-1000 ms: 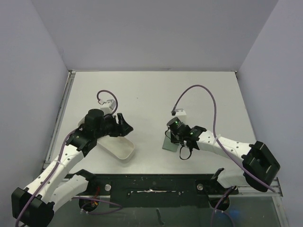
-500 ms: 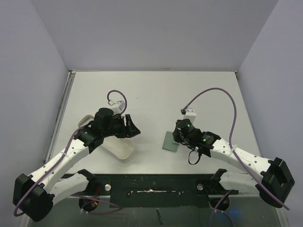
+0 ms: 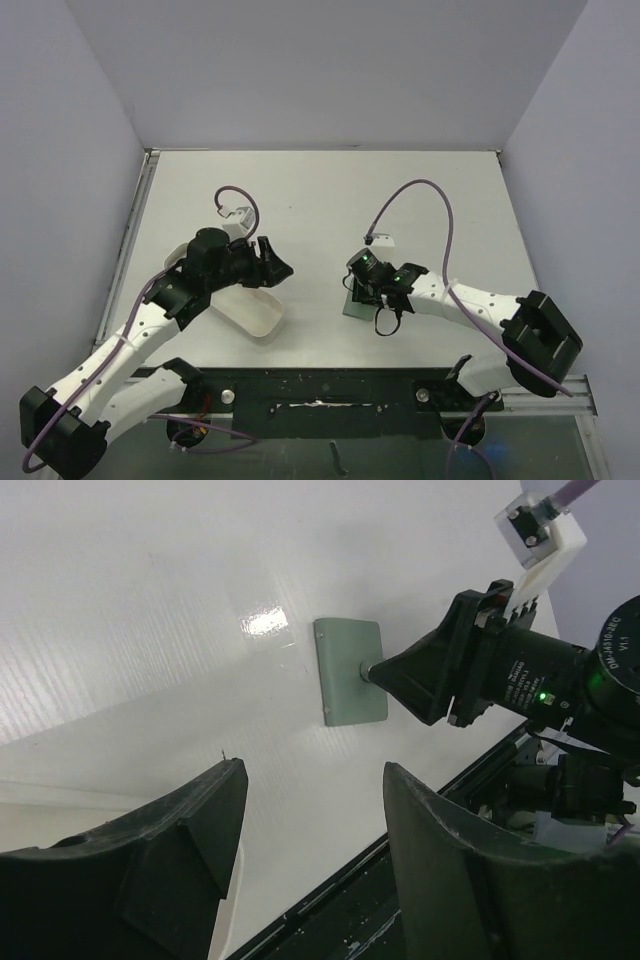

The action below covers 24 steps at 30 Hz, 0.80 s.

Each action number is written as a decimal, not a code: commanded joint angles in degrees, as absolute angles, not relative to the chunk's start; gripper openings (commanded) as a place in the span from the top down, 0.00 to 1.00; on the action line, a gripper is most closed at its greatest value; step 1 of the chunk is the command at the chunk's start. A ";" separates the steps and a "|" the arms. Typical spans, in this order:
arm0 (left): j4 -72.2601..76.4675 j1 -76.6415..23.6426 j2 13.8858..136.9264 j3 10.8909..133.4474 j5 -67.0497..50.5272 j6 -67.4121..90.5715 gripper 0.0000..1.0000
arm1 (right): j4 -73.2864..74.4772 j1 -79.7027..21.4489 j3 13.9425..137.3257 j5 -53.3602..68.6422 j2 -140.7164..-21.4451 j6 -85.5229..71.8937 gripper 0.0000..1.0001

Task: Put the credit cards into the card holder
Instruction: Open the card holder at the center of the board.

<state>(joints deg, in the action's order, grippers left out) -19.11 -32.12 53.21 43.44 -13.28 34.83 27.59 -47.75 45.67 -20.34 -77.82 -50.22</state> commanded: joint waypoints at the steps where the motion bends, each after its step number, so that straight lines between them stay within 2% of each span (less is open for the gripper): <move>1: -18.29 -32.25 50.64 45.13 -11.75 33.24 0.44 | 28.36 -48.25 49.46 -22.23 -80.67 -51.01 0.65; 8: -18.98 -32.25 49.25 44.52 -11.01 33.13 0.43 | 31.03 -48.43 50.93 -23.78 -87.13 -51.44 0.61; 14: -19.69 -32.25 48.69 44.48 -10.82 33.06 0.43 | 30.19 -48.67 49.66 -22.91 -90.70 -51.66 0.63; 18: -19.73 -32.21 48.78 44.47 -10.71 33.21 0.43 | 28.83 -48.56 48.57 -23.02 -90.97 -51.52 0.70; 24: -18.93 -32.24 49.81 44.92 -11.66 33.84 0.43 | 26.99 -47.90 46.61 -23.37 -89.64 -49.86 0.91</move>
<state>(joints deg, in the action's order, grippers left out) -20.86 -32.12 49.78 43.44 -11.14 33.89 29.91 -48.07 49.25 -23.49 -89.17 -49.91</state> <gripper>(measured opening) 0.571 0.162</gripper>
